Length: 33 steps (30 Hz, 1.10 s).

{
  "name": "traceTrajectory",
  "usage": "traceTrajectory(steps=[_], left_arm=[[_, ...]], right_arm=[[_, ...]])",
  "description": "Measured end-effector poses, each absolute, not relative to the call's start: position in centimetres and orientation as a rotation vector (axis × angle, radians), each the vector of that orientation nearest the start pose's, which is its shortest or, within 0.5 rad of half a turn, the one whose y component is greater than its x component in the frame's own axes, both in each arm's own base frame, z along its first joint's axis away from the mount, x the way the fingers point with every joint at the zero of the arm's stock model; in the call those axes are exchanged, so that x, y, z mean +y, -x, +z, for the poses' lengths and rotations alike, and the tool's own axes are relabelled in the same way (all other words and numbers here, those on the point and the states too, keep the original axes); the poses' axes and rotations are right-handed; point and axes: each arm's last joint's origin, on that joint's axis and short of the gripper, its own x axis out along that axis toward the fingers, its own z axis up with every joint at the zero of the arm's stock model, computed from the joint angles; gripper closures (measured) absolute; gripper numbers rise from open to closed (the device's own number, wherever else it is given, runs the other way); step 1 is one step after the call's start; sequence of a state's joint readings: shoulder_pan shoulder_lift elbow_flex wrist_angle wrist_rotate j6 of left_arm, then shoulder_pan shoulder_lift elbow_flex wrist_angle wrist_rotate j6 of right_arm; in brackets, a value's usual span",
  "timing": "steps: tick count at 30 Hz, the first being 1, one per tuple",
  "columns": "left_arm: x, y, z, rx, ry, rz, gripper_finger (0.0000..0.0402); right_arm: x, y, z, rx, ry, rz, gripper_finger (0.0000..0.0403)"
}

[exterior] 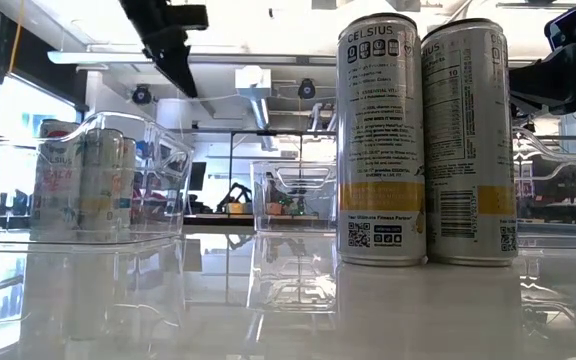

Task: Sort soda cans
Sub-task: Put the top left white-blue soda can into the top middle transparent bin

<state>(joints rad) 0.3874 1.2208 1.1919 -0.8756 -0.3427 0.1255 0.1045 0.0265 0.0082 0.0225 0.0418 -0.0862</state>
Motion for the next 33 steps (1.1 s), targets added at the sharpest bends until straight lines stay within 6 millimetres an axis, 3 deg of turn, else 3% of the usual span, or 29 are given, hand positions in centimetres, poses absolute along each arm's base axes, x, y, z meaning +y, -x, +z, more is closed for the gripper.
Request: traceTrajectory(steps=[6,12,18,33], left_arm=[[14.2,-16.6,33.1,0.984,0.213,0.794,0.0148],[17.1,-14.5,31.5,1.090,0.387,0.841,0.0089],[18.4,-13.7,29.8,1.252,0.469,0.840,0.0037],[19.5,-14.6,27.9,1.400,0.503,0.764,0.0037]], right_arm=[[0.9,-9.8,16.6,-0.006,0.086,0.062,0.0402],[0.9,-9.8,16.7,-0.007,0.086,0.062,0.0402],[0.9,-9.8,16.6,-0.007,0.086,0.063,0.0402],[0.9,-9.8,16.6,-0.007,0.086,0.063,0.0402]])
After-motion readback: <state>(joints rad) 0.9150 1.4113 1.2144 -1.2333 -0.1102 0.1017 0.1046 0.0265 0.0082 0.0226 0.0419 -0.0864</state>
